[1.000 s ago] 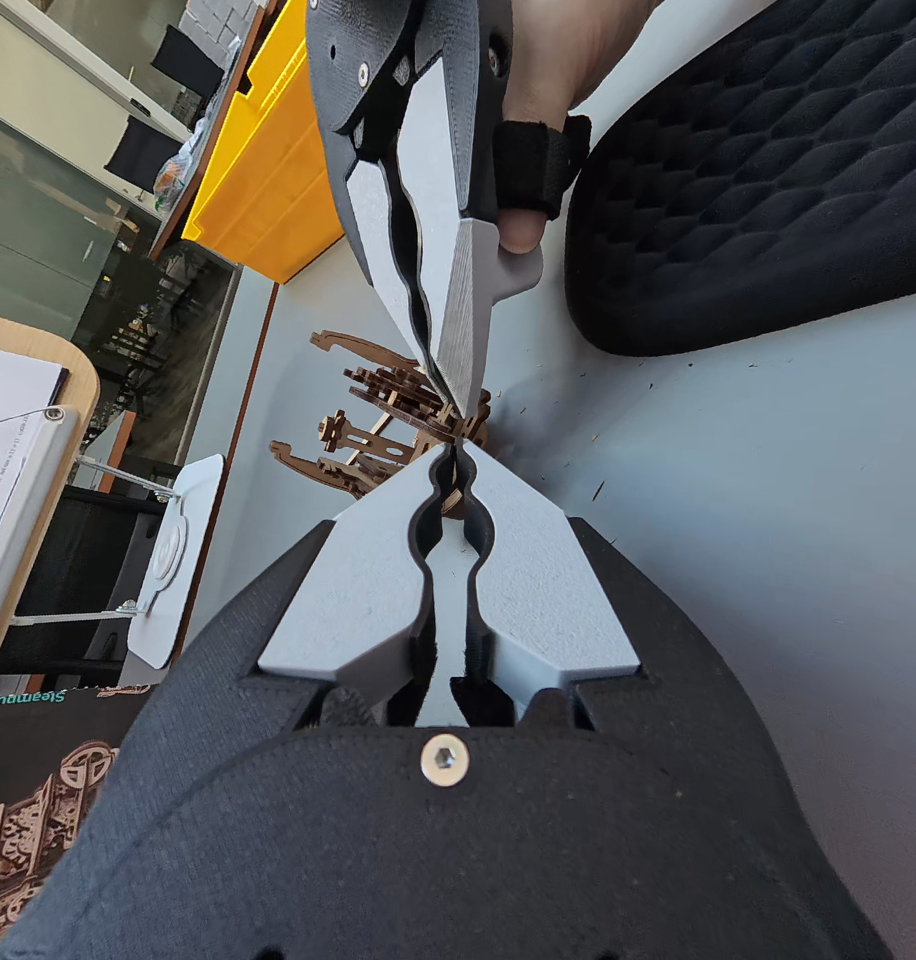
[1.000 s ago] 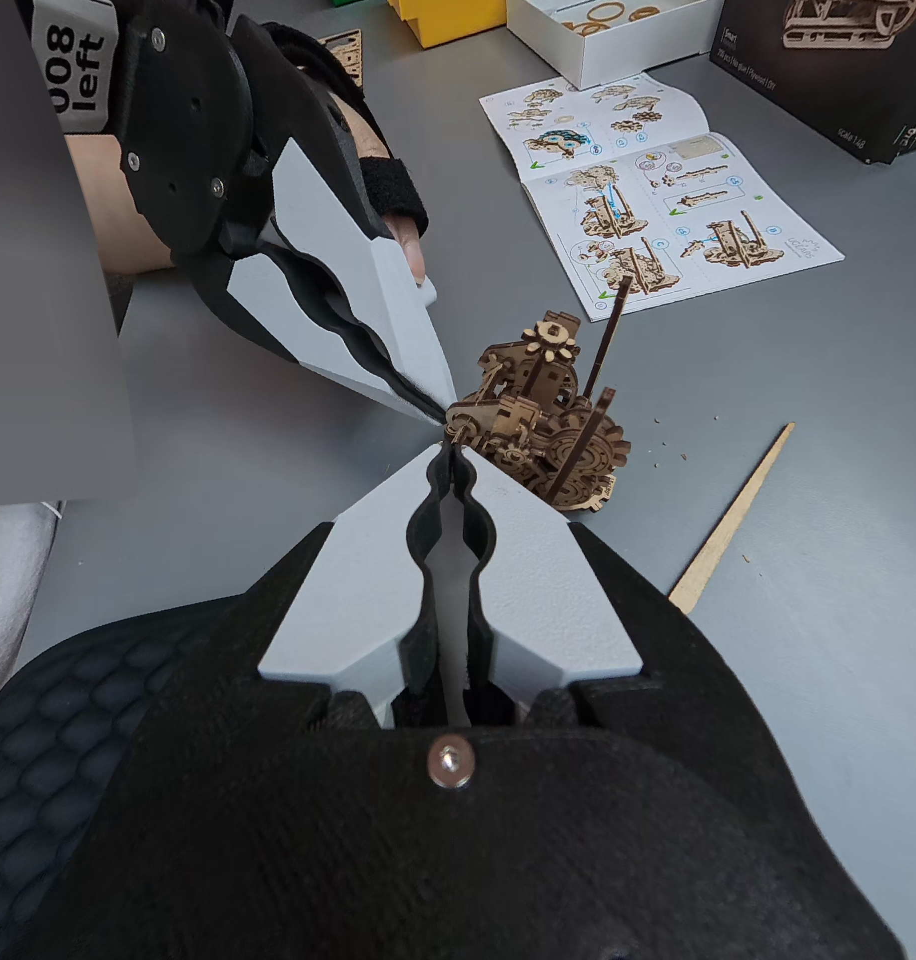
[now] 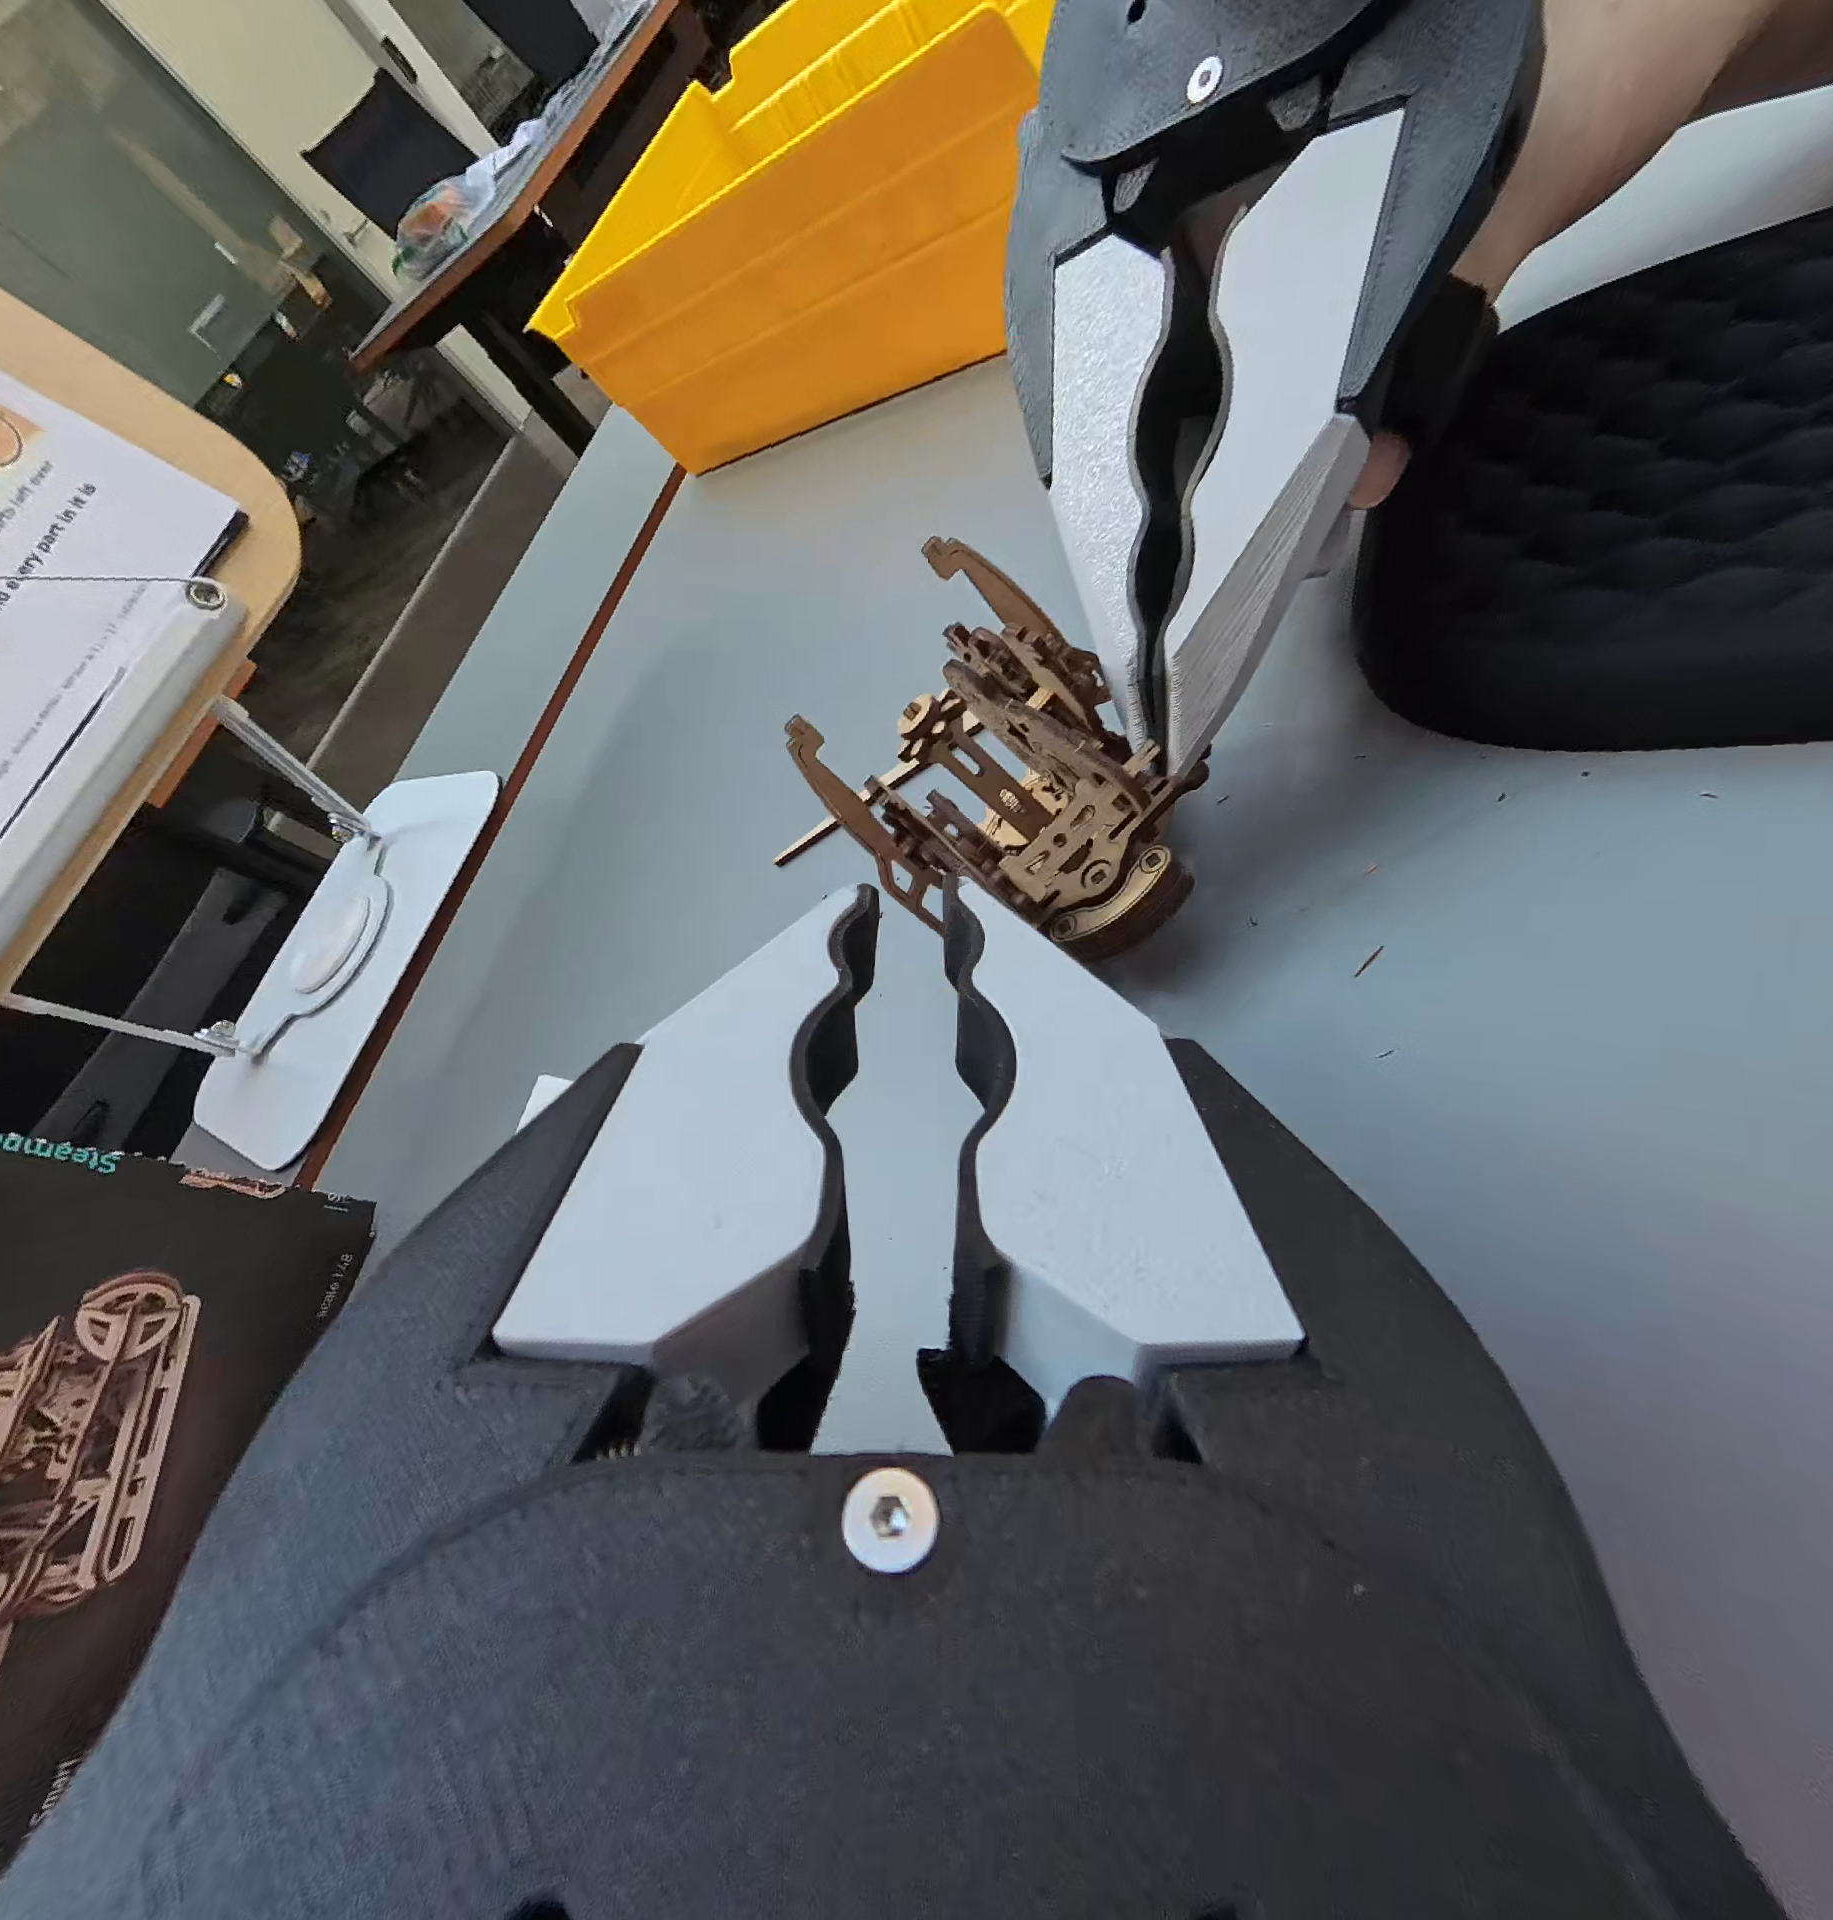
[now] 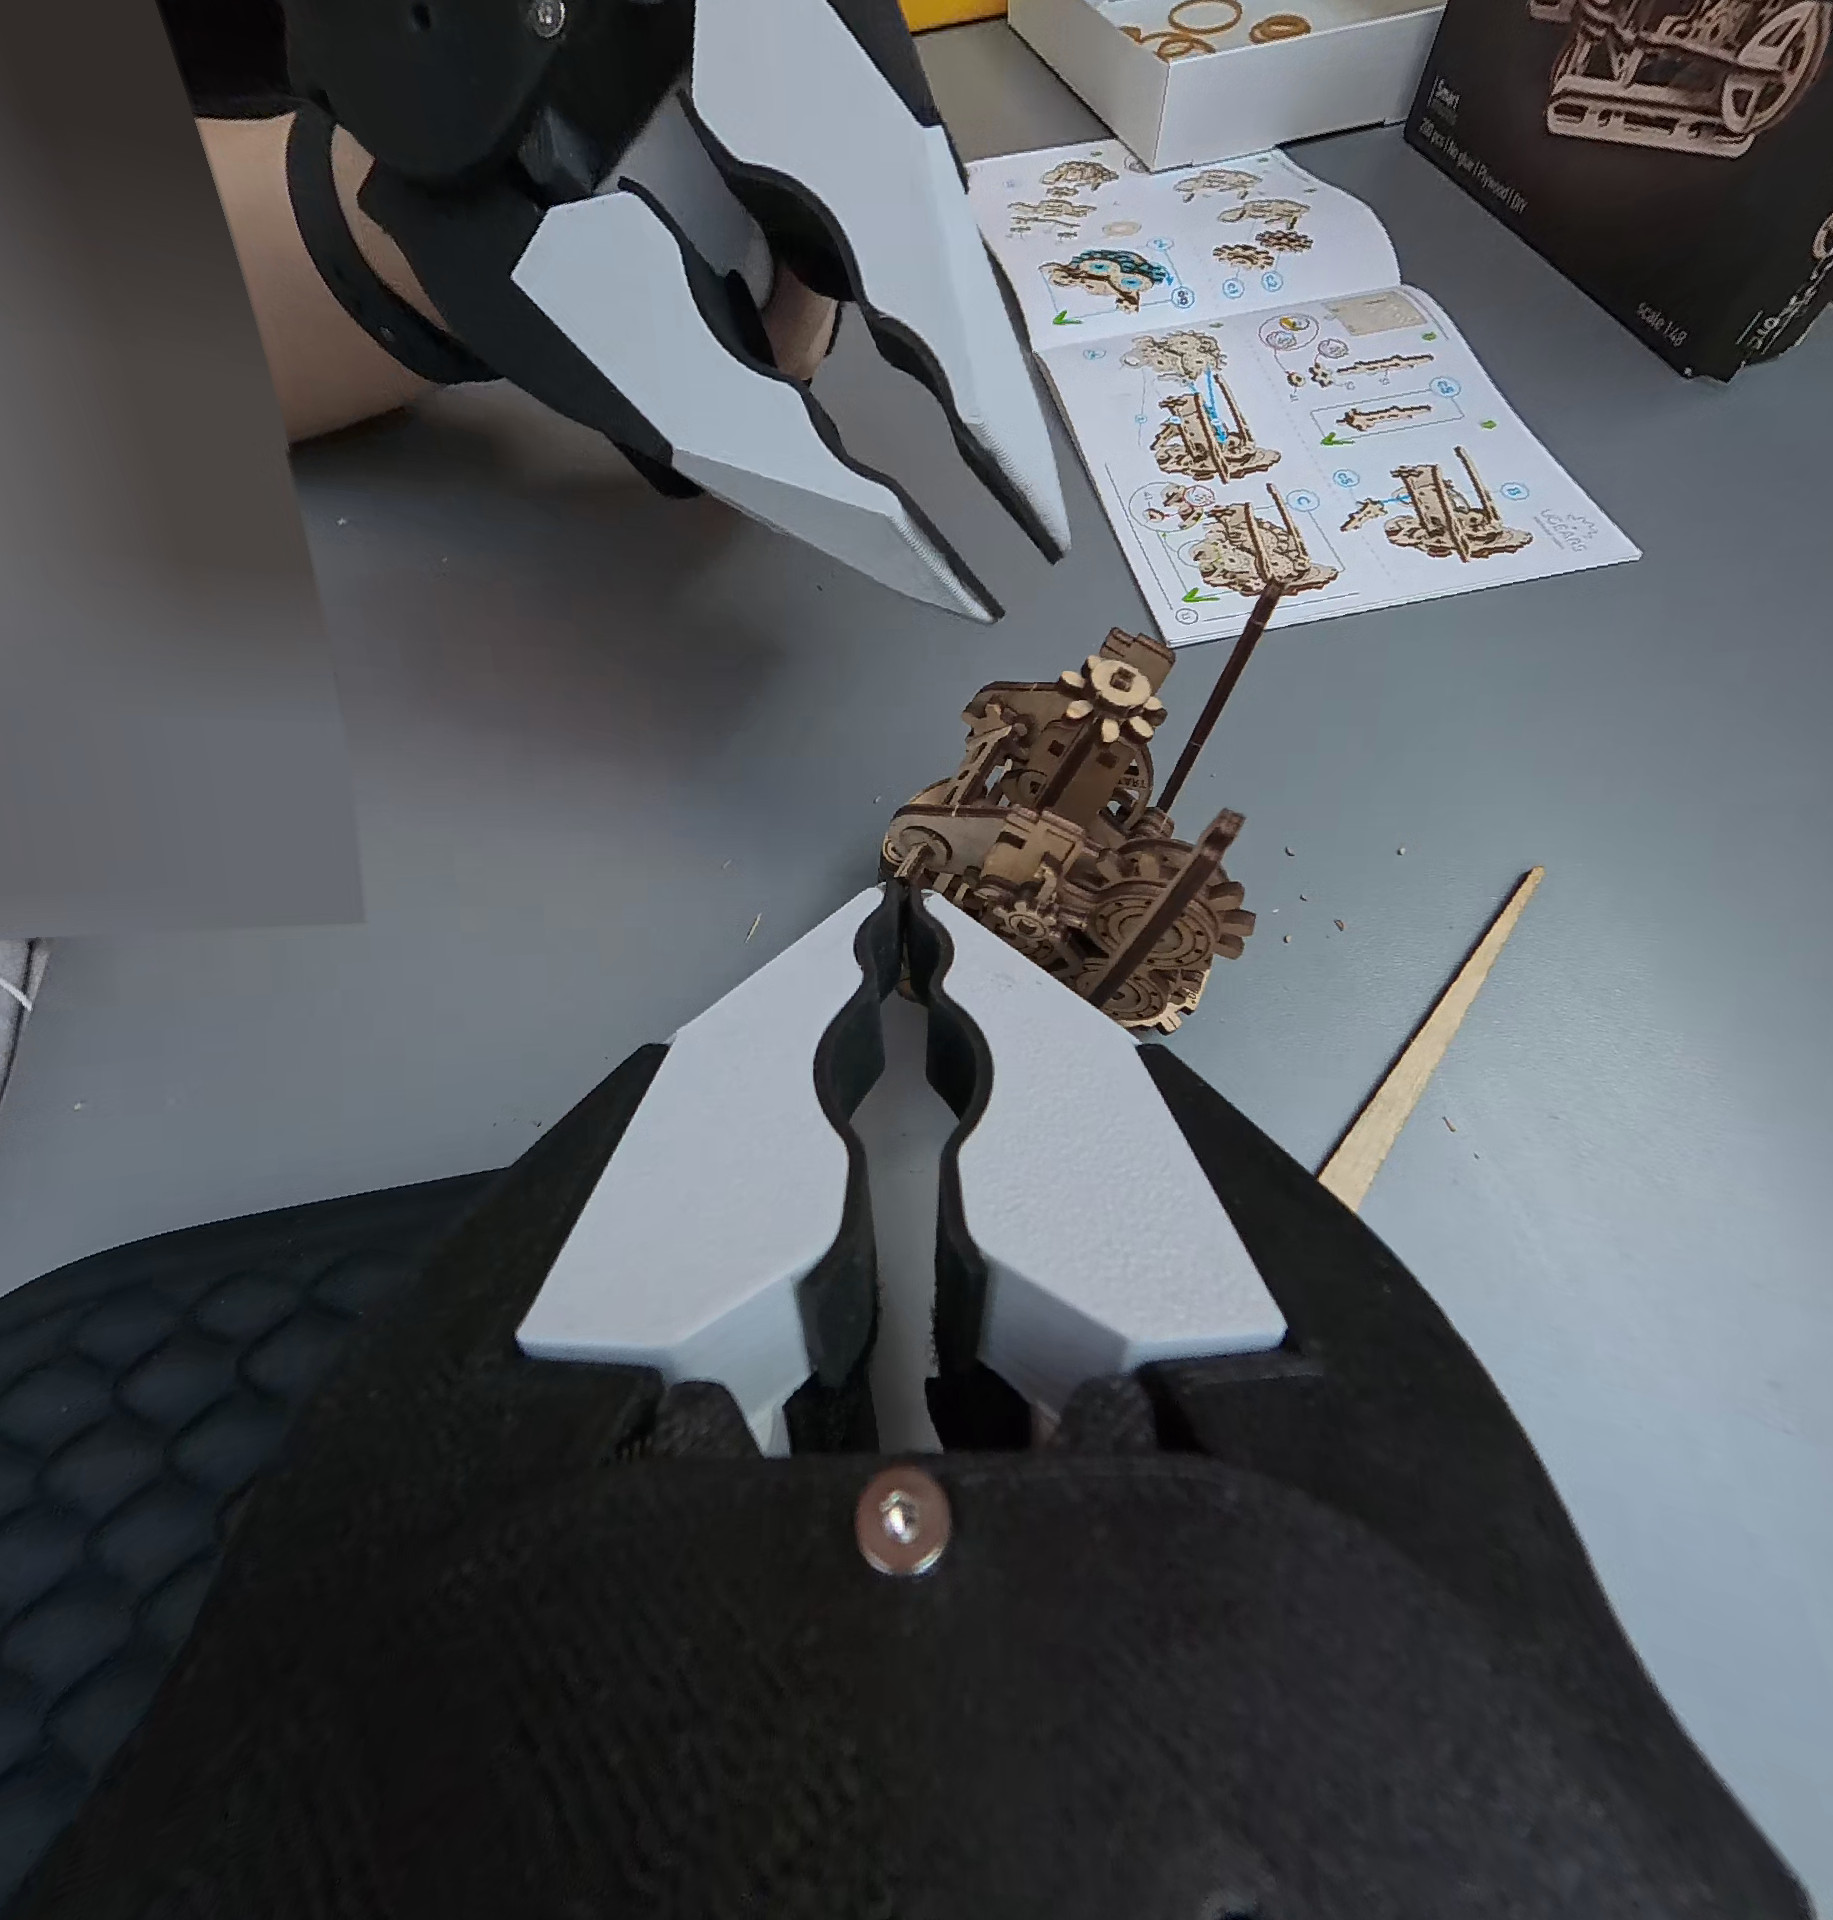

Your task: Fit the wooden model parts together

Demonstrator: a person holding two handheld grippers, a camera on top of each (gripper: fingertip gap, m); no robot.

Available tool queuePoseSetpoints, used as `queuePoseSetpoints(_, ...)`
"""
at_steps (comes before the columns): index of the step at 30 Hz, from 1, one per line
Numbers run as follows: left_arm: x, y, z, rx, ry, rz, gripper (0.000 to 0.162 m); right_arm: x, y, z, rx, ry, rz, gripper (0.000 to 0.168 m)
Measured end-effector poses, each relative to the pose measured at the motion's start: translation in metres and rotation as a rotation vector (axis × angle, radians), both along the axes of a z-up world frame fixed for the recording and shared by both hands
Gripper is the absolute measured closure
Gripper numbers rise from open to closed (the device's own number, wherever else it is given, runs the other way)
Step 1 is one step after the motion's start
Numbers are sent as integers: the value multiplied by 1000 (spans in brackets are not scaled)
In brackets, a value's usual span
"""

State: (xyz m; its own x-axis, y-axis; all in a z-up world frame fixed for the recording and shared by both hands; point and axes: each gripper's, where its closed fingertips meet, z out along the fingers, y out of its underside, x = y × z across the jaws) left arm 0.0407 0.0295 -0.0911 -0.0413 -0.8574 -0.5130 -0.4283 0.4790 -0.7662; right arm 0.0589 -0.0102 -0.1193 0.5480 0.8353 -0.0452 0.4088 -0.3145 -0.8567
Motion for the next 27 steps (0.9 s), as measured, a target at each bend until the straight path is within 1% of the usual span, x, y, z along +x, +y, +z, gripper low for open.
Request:
queuePoseSetpoints(1, -1, 3, -1, -5, 3, 2, 152, 0, 0, 0, -1, -2, -1, 168)
queuePoseSetpoints(3, -2, 4, -6, -34, 25, -5, 152, 1, 0, 0, 2, -5, 0, 168)
queuePoseSetpoints(6, -2, 2, -15, -114, 58, -15, 147, 2, -1, 2, 5, -10, 2, 168)
queuePoseSetpoints(13, -2, -2, -21, -173, 82, -36, 145, 1, -2, 6, 15, -3, 7, 168)
queuePoseSetpoints(19, -1, -7, -23, -221, 79, -61, 145, 1, -3, 8, 15, -19, -9, 166)
queuePoseSetpoints(23, 0, -8, -23, -205, 82, -61, 145, 4, -8, 9, 17, -73, 5, 166)
queuePoseSetpoints(27, 0, -6, -13, -284, 35, -41, 143, 13, -15, 19, 21, -76, 37, 166)
